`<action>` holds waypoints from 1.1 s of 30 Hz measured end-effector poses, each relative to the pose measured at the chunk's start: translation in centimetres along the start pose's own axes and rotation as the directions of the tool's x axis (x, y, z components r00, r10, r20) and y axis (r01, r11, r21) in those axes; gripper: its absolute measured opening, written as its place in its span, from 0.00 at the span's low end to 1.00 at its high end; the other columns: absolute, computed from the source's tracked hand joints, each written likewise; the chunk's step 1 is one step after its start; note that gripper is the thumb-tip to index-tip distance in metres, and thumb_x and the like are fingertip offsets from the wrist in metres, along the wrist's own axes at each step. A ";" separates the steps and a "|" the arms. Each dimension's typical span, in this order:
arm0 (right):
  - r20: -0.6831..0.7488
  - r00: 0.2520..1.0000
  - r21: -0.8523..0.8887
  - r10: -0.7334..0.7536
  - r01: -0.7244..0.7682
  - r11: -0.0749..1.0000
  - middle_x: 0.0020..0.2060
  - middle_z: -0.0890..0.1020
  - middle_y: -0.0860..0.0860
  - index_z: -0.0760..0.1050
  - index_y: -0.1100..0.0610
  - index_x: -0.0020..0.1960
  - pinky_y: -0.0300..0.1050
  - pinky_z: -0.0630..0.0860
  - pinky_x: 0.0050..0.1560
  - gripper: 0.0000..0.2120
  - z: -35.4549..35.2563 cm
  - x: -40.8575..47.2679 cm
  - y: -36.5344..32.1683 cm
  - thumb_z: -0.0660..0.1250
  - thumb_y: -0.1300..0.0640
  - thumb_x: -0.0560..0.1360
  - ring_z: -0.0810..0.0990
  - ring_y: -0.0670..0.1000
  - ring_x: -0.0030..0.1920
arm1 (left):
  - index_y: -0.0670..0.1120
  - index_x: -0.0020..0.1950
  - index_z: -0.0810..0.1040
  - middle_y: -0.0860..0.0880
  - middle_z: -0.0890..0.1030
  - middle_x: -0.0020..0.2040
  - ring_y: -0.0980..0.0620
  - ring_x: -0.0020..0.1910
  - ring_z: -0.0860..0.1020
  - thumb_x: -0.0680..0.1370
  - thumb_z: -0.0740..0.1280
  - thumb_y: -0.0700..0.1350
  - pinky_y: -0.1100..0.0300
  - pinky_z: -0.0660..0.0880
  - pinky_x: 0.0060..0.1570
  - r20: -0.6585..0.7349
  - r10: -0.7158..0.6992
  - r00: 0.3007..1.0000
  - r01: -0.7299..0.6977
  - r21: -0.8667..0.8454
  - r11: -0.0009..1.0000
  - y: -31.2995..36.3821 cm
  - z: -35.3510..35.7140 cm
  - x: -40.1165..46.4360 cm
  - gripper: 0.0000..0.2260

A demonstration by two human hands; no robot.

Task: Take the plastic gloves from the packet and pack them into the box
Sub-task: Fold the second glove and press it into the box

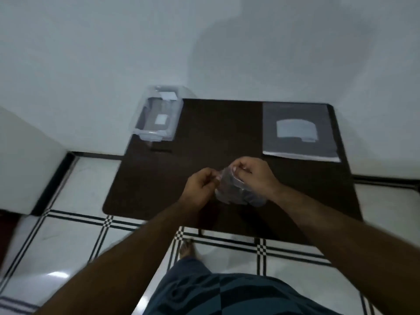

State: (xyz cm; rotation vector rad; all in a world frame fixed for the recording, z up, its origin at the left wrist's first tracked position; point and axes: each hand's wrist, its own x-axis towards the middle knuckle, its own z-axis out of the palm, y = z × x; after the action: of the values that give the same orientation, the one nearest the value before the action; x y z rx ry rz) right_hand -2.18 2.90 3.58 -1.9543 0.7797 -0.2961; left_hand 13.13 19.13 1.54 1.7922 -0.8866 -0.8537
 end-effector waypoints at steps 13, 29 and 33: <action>0.071 0.994 -0.054 0.082 -0.079 0.995 0.41 0.88 0.52 0.86 0.58 0.47 0.39 0.82 0.35 0.04 8.8 26.7 -19.6 0.76 0.65 0.75 0.88 0.49 0.39 | 0.37 0.55 0.83 0.41 0.85 0.41 0.58 0.33 0.82 0.82 0.68 0.33 0.68 0.76 0.34 -0.120 -0.002 0.993 0.015 0.105 0.994 4.2 -29.2 17.4 0.05; -0.236 0.972 0.002 0.004 -0.004 1.000 0.44 0.89 0.50 0.87 0.56 0.50 0.40 0.82 0.49 0.04 8.7 41.8 -23.9 0.78 0.59 0.76 0.87 0.48 0.45 | 0.53 0.48 0.86 0.51 0.89 0.46 0.50 0.47 0.86 0.79 0.72 0.43 0.49 0.84 0.58 -0.046 0.278 0.960 -0.271 0.112 0.956 5.4 -40.5 36.6 0.06; -0.289 0.951 -0.025 -0.110 0.107 0.994 0.47 0.89 0.48 0.88 0.54 0.52 0.39 0.83 0.55 0.05 9.0 40.3 -23.7 0.78 0.55 0.77 0.87 0.48 0.50 | 0.51 0.52 0.87 0.53 0.88 0.50 0.54 0.51 0.85 0.83 0.72 0.43 0.57 0.82 0.55 -0.079 0.421 0.904 -0.408 0.137 0.902 5.3 -40.7 35.9 0.04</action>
State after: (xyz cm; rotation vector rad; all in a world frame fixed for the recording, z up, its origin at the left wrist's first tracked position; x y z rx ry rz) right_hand 42.62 -8.66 14.76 -1.9902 0.8618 -0.6588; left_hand 64.26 4.37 13.55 1.6417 -1.2135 -0.4330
